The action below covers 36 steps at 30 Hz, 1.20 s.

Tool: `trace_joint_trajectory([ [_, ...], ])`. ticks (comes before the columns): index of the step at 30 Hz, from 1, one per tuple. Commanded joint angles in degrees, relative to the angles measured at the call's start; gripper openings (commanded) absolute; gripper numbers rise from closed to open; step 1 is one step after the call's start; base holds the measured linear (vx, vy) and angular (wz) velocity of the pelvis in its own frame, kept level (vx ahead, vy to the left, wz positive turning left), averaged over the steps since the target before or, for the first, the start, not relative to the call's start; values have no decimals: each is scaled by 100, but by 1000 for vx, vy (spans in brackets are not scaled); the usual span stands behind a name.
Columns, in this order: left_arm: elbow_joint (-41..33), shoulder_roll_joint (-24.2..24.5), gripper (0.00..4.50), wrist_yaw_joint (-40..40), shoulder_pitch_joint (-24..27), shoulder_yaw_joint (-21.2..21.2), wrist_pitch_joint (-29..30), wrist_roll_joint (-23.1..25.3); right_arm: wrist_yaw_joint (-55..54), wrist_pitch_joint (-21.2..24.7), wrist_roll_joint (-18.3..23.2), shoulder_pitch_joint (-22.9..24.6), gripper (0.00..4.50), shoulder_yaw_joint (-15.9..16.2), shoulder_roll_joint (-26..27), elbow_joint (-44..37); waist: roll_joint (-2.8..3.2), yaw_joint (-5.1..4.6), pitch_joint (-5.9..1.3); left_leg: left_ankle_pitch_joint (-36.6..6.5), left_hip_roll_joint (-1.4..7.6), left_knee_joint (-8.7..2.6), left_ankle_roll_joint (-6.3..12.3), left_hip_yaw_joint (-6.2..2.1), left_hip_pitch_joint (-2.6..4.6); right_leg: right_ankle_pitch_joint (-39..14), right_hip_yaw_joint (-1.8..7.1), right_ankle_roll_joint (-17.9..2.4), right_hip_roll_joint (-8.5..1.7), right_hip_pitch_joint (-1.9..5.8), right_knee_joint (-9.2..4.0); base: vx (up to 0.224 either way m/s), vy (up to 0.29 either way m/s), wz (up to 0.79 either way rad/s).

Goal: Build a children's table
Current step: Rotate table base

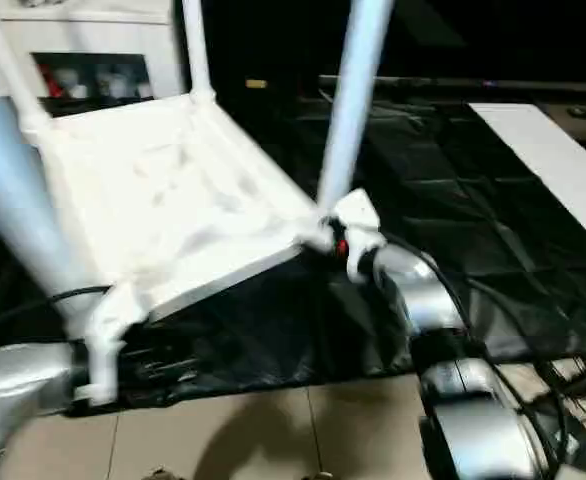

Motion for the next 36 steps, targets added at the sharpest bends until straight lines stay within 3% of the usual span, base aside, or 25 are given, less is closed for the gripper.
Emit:
trace_joint_trajectory([
  [1,-277,215,307,-187,88,184,99,-276,-396,-172,-119,-174,342,-121,30,407,63,-10,-331,-1102,132,-373,40,13,53,-978,320,-1125,-239,251,-347,0,0,0],
  [3,-370,355,332,-306,168,278,151,-357,-543,-314,-157,-293,342,-147,88,669,63,-23,-334,-1108,127,-374,34,15,44,-914,319,-1182,-238,260,-330,0,0,0],
  [7,-290,710,358,-671,204,724,154,-663,-695,-499,-128,-442,342,-219,139,995,82,-28,-311,-1355,115,-375,-18,14,47,-1186,328,-1111,-236,256,-354,0,0,0],
  [10,64,1030,379,-937,117,1276,132,-942,-446,-557,-10,-369,342,-278,97,905,95,-32,-307,-1467,109,-378,-44,8,47,-1244,332,-1073,-223,255,-357,0,0,0],
  [14,324,1299,395,-1149,106,1549,127,-1095,-366,-614,-11,-262,342,-276,22,878,127,-33,-308,-1541,114,-385,-82,-12,53,-1225,335,-1108,-222,255,-338,0,0,0],
  [15,574,1459,416,-1205,29,1699,20,-1112,-290,-690,-27,-165,342,-264,-38,892,115,-29,-311,-1566,103,-376,-69,-4,54,-1236,336,-1118,-222,249,-345,0,0,0],
  [17,784,1341,428,-1042,-228,1753,-169,-1098,-185,-641,17,-46,342,-271,-57,776,100,-23,-309,-1565,96,-373,-50,1,56,-1253,343,-1118,-219,254,-356,0,0,0],
  [18,868,1241,430,-947,-369,1757,-271,-1089,-134,-592,43,13,342,-272,-58,697,113,6,-311,-1577,101,-370,-53,7,92,-1239,347,-1125,-215,239,-368,0,0,0],
  [21,1112,858,445,-629,-814,1627,-563,-1060,32,-401,39,261,342,-190,-26,364,90,25,-323,-1457,113,-381,-74,-17,51,-1050,350,-1172,-232,296,-332,0,0,0],
  [23,1320,401,445,-348,-1246,1321,-811,-944,50,-285,-57,459,342,-61,73,144,109,22,-336,-1422,112,-375,-88,-23,40,-1035,353,-1183,-249,308,-321,0,0,0],
  [24,1320,401,445,-348,-1246,1321,-811,-944,50,-285,-57,459,342,-61,73,144,93,19,-326,-1460,111,-378,-97,-16,38,-1126,356,-1156,-252,304,-344,0,0,0],
  [26,1476,103,445,-180,-1511,1050,-893,-849,-119,-374,-166,402,342,-19,183,363,116,22,-341,-1502,113,-374,-131,-30,35,-1290,357,-1142,-282,314,-339,0,0,0],
  [28,1588,-61,445,-203,-1667,844,-993,-816,-275,-443,-216,281,342,-25,252,559,100,5,-346,-1477,108,-366,-136,-29,37,-1322,358,-1127,-278,304,-351,0,0,0],
  [33,1604,-533,445,-275,-1977,405,-1056,-933,-625,-484,-247,66,342,-85,425,729,118,15,-353,-1427,118,-356,-140,-20,63,-1068,353,-1234,-259,284,-323,0,0,0],
  [36,1559,-729,445,-294,-2066,107,-1020,-944,-713,-505,-248,-44,342,-95,506,851,99,35,-364,-1401,122,-354,-124,-19,63,-980,352,-1248,-265,293,-307,0,0,0],
])
